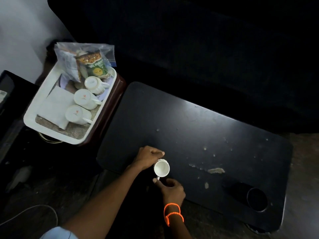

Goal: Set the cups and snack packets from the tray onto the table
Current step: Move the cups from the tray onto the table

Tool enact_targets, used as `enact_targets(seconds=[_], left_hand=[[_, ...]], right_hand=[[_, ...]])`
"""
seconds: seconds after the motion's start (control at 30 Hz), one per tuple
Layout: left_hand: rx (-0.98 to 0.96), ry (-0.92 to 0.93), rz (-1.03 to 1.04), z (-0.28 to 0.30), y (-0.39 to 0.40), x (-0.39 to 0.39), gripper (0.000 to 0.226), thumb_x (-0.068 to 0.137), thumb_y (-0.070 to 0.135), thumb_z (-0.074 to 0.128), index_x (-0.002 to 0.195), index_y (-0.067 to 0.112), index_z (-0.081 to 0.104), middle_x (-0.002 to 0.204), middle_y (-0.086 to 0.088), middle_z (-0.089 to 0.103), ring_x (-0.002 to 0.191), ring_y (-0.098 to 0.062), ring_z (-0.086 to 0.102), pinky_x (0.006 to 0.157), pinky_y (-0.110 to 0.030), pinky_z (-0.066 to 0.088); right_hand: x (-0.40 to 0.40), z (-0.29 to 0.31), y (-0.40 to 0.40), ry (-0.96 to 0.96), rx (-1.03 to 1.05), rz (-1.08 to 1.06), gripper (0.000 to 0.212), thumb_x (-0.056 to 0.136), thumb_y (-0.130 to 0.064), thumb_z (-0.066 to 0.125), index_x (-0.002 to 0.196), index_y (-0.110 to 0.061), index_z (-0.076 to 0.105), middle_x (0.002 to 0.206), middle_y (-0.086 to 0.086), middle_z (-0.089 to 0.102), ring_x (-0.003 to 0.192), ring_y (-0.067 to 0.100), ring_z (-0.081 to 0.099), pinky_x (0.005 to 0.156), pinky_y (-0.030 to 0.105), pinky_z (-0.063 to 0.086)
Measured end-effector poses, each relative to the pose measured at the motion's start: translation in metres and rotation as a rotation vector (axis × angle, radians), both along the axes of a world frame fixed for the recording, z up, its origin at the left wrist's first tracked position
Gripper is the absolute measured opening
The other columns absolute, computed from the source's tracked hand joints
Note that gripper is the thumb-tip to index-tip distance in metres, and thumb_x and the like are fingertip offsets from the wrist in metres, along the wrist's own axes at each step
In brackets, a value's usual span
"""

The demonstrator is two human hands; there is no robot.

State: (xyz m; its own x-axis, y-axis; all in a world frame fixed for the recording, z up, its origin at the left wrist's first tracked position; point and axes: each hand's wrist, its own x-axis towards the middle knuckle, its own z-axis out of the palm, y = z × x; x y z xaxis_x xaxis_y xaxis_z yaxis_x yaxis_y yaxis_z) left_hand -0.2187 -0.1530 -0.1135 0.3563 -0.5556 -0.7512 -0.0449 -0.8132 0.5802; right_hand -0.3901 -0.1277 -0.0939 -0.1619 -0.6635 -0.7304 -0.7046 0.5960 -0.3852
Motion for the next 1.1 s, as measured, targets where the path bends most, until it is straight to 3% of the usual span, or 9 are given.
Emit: enact_targets(seconds=[0.13,0.27,0.43,0.53,0.63,0.8,0.9,1.03,1.1], left_hand=[[-0.035,-0.064,0.066,0.007,0.003,0.031,0.023,0.088,0.034,0.077,0.103,0.019,0.083,0.102,0.007,0.081,0.097,-0.002,0.071,0.088,-0.016,0.049],[-0.069,-0.147,0.175,0.018,0.012,0.071,0.016,0.087,0.034,0.077,0.096,0.023,0.083,0.091,0.013,0.079,0.090,-0.001,0.072,0.089,-0.021,0.055],[-0.128,-0.278,0.316,0.030,0.036,0.129,0.011,0.085,0.031,0.077,0.090,0.023,0.083,0.088,0.012,0.080,0.085,0.000,0.073,0.086,-0.021,0.056],[-0.144,-0.339,0.405,0.037,0.057,0.163,0.010,0.084,0.031,0.075,0.085,0.024,0.082,0.074,0.014,0.076,0.076,-0.006,0.073,0.080,-0.024,0.056],[-0.158,-0.438,0.475,0.042,0.079,0.193,0.012,0.085,0.029,0.073,0.081,0.019,0.080,0.065,0.009,0.072,0.068,-0.012,0.069,0.071,-0.029,0.055],[-0.157,-0.710,0.621,0.053,0.104,0.237,0.023,0.081,0.041,0.065,0.069,0.021,0.065,0.062,0.012,0.063,0.066,-0.013,0.063,0.063,-0.028,0.045],[-0.132,-0.775,0.693,0.054,0.109,0.258,0.020,0.082,0.048,0.061,0.077,0.029,0.057,0.078,0.013,0.060,0.074,-0.013,0.057,0.067,-0.028,0.037],[-0.063,-0.511,0.635,0.041,0.113,0.280,0.041,0.092,0.060,0.058,0.115,0.028,0.068,0.115,0.000,0.061,0.100,-0.018,0.059,0.088,-0.034,0.046],[-0.088,-0.411,0.604,0.038,0.113,0.285,0.046,0.094,0.063,0.054,0.115,0.027,0.074,0.115,-0.004,0.070,0.107,-0.024,0.064,0.095,-0.041,0.052]], right_hand=[[0.007,0.014,-0.018,0.125,-0.258,0.163,0.063,0.041,-0.080,0.075,0.075,-0.029,0.061,0.085,-0.012,0.054,0.078,0.018,0.064,0.079,0.037,0.054],[0.054,0.019,-0.044,0.059,-0.521,0.375,0.057,0.054,-0.073,0.078,0.076,-0.023,0.060,0.082,-0.007,0.050,0.079,0.026,0.062,0.075,0.039,0.051],[0.149,0.018,-0.053,-0.145,-0.509,0.593,0.050,0.067,-0.058,0.078,0.092,-0.017,0.066,0.097,0.000,0.060,0.089,0.024,0.063,0.083,0.040,0.052],[0.205,0.023,-0.044,-0.289,-0.460,0.718,0.042,0.073,-0.039,0.081,0.101,-0.011,0.068,0.101,0.007,0.063,0.091,0.027,0.064,0.081,0.039,0.054],[0.254,0.024,-0.033,-0.372,-0.453,0.821,0.028,0.077,-0.026,0.079,0.096,-0.008,0.070,0.094,0.011,0.067,0.086,0.029,0.065,0.077,0.038,0.054],[0.321,0.022,-0.022,-0.397,-0.206,0.685,0.019,0.083,-0.029,0.072,0.092,-0.013,0.075,0.086,0.007,0.076,0.087,0.026,0.071,0.079,0.021,0.049],[0.350,0.020,-0.018,-0.389,0.006,0.482,0.023,0.085,-0.031,0.064,0.085,-0.010,0.076,0.080,0.016,0.076,0.078,0.034,0.074,0.080,0.043,0.061],[0.361,0.019,-0.016,-0.382,0.119,0.309,0.027,0.087,-0.026,0.062,0.070,-0.008,0.072,0.073,0.019,0.075,0.063,0.034,0.075,0.063,0.049,0.063],[0.362,0.019,-0.016,-0.388,0.160,0.233,0.026,0.085,-0.024,0.070,0.066,-0.007,0.071,0.069,0.019,0.074,0.057,0.031,0.074,0.057,0.047,0.063]])
